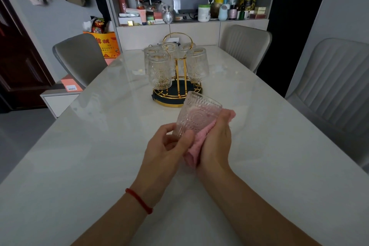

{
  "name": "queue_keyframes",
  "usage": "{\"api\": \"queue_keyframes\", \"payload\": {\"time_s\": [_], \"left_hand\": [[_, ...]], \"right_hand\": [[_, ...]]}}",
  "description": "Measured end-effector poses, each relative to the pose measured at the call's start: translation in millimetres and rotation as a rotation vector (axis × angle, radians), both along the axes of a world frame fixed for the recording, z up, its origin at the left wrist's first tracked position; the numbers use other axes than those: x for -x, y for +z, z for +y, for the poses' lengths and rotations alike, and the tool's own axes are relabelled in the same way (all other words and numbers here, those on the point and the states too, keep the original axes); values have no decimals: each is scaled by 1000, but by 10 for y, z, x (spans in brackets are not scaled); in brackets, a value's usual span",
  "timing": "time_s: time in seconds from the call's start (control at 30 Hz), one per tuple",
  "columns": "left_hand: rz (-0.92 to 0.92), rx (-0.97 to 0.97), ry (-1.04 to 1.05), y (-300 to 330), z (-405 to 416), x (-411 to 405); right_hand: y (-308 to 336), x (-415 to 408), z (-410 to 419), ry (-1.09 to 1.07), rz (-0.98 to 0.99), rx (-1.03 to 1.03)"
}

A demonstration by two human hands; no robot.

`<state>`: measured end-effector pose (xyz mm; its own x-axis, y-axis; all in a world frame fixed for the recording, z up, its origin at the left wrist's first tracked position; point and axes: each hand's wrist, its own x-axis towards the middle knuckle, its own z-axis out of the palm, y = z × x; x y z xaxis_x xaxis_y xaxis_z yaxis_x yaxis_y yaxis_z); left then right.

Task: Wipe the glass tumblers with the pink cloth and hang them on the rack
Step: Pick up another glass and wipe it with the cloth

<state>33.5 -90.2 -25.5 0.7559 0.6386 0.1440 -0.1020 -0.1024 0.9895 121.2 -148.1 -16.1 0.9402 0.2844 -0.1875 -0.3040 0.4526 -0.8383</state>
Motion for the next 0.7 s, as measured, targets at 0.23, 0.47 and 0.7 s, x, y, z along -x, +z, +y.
{"api": "queue_keyframes", "payload": {"time_s": [0.23, 0.47, 0.7], "left_hand": [[-2, 350, -160, 107, 154, 2], [-2, 173, 37, 16, -37, -27], [-33, 363, -109, 69, 120, 2]], "right_hand": [[-26, -30, 0, 96, -12, 33], [43, 88, -38, 27, -76, 75], [86, 81, -49, 63, -5, 54]]}}
